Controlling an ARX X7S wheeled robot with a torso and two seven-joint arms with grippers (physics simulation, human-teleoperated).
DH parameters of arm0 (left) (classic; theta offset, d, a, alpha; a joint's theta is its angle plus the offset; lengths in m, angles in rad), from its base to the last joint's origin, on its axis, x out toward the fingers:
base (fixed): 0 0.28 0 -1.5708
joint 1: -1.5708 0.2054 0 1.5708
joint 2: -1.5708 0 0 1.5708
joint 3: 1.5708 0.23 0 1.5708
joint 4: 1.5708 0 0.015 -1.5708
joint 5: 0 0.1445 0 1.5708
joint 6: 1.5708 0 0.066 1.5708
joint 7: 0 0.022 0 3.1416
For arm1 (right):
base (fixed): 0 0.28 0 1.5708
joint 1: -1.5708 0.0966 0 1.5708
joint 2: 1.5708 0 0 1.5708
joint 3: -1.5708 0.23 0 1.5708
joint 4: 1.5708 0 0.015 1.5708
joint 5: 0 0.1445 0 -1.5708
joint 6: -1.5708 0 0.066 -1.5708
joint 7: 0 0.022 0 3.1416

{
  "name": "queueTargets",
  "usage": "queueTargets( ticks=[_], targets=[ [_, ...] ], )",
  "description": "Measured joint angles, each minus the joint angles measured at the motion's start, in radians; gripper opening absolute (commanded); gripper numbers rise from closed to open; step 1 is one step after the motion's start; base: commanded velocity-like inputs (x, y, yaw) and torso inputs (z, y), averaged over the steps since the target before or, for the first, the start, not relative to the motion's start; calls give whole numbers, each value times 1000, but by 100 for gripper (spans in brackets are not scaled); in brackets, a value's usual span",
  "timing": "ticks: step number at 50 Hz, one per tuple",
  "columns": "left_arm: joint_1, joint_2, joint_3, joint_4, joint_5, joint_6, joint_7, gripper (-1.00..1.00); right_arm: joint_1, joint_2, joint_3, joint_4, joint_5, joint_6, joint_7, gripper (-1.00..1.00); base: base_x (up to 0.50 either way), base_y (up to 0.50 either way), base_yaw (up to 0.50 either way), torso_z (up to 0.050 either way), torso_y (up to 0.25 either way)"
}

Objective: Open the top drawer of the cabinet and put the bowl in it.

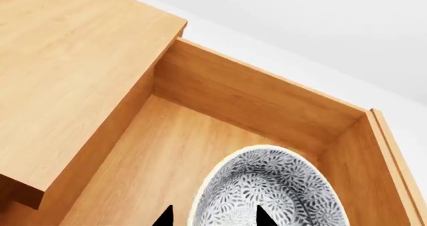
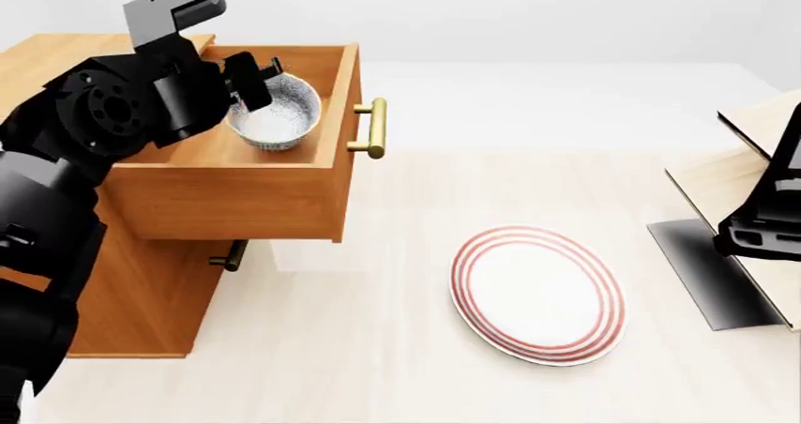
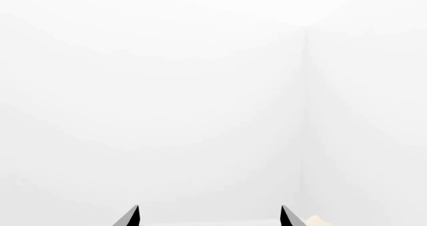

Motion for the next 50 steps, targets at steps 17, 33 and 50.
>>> queueTargets(
  ticks=[17,33,50],
  targets=[
    [9,-27,-9,38,-49,12,-13,100,12,2,-11,1,2,-1,2,100,0,0,0,0,0],
    [-9,-145,-16,315,-39,32,-105,100,16,5,-10,-1,5,-2,4,100,0,0,0,0,0],
    [-63,-290,-35,699,-30,8,-203,100,13,6,-7,-9,2,-3,5,100,0,0,0,0,0]
  ],
)
